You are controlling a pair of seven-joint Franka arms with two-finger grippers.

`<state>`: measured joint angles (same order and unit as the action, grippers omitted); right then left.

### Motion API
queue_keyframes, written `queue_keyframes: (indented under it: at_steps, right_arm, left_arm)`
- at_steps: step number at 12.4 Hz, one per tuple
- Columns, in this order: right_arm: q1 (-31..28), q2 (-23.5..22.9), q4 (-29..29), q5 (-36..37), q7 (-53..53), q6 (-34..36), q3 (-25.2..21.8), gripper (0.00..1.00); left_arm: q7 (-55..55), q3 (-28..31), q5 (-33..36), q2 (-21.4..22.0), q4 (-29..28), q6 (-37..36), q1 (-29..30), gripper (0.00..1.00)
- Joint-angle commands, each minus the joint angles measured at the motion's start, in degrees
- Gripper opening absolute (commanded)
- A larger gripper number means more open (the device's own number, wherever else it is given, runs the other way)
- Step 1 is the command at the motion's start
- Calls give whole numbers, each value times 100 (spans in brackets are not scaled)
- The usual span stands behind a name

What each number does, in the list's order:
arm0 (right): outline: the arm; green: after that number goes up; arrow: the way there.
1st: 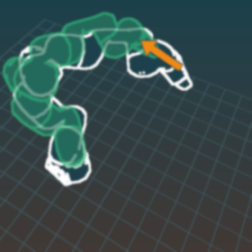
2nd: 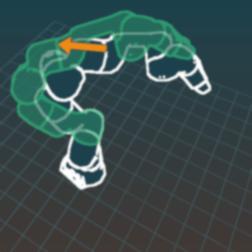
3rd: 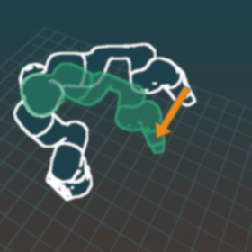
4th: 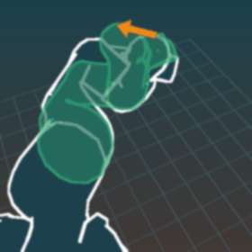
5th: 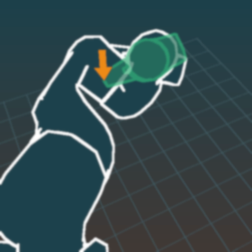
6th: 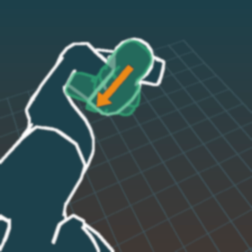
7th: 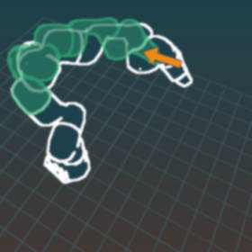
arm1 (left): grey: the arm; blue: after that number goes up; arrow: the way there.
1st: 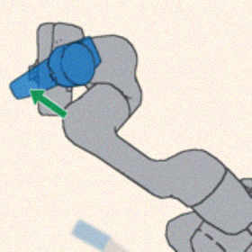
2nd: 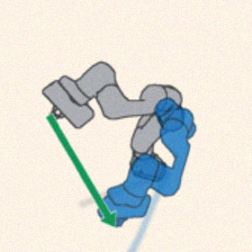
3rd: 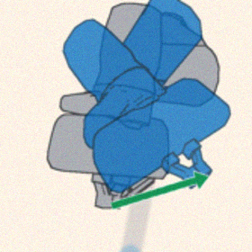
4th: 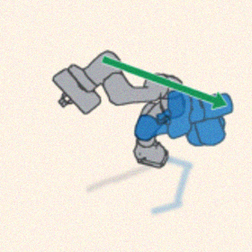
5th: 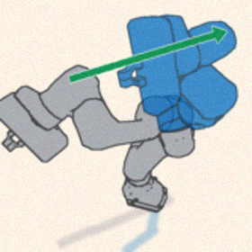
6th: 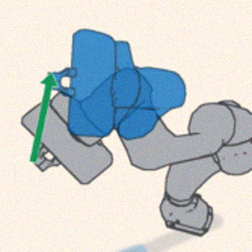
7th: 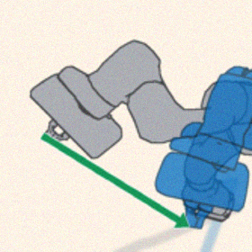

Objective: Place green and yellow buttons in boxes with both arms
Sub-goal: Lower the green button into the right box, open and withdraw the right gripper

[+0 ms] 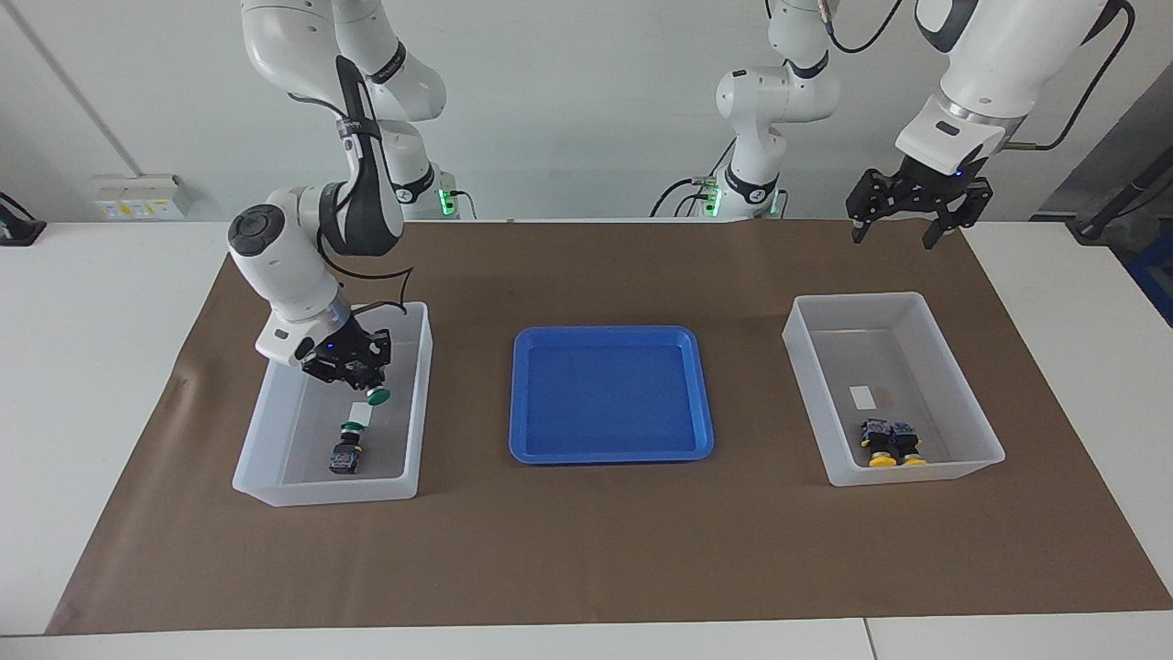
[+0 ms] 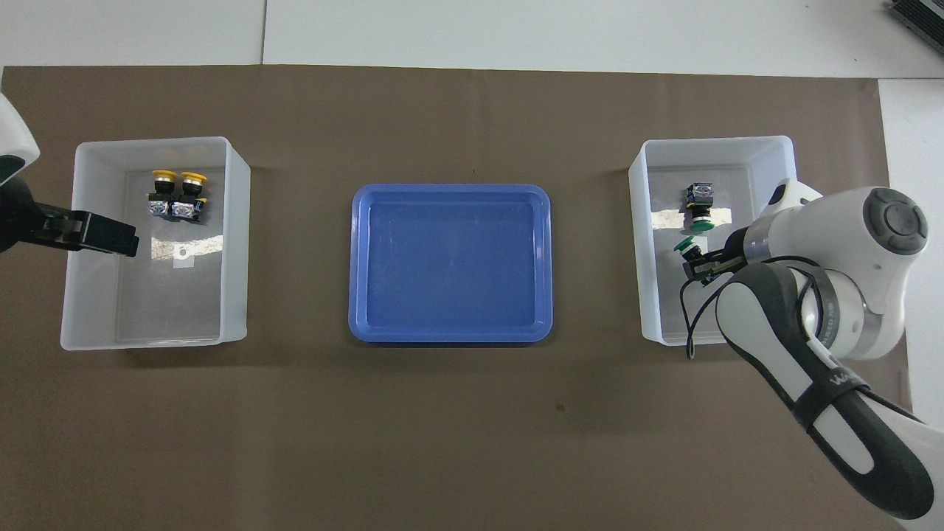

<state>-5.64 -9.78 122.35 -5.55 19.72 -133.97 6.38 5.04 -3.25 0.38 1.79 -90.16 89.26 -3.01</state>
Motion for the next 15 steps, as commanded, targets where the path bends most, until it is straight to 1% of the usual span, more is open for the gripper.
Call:
queue_keyframes:
  at_steps: [1, 2, 4, 6, 8, 10, 11, 13, 15]
  right_arm:
    - [-86, 20, 113, 10, 59, -130, 74, 33]
    - [-86, 29, 140, 10, 67, -138, 74, 49]
    - [-86, 29, 140, 10, 58, -130, 74, 100]
    - [-95, 38, 70, 10, 58, -121, 74, 100]
    - [-86, 125, -236, 10, -63, -7, 65, 100]
    - [-86, 231, -500, 18, -668, 46, 48, 100]
    - [-86, 283, -580, 45, -897, 81, 21, 100]
    - [-86, 380, -694, 333, -1433, 142, 21, 100]
    - [1, 459, -1001, 676, -2162, 571, 39, 100]
  left_arm:
    - [-29, -9, -108, -98, 339, -564, 72, 100]
    - [-29, -9, -160, -152, 515, -724, 72, 100]
    - [-38, -9, -205, -162, 552, -743, 72, 100]
    - [-29, -9, -161, -135, 543, -700, 72, 100]
    - [-29, 0, -143, -74, 377, -630, 81, 100]
    - [-64, -9, -134, 58, 131, -682, 64, 100]
    - [-64, -9, -143, 67, 87, -682, 64, 100]
    - [-64, -18, -143, 67, 86, -665, 64, 100]
    - [-64, -18, -134, 67, 86, -665, 64, 100]
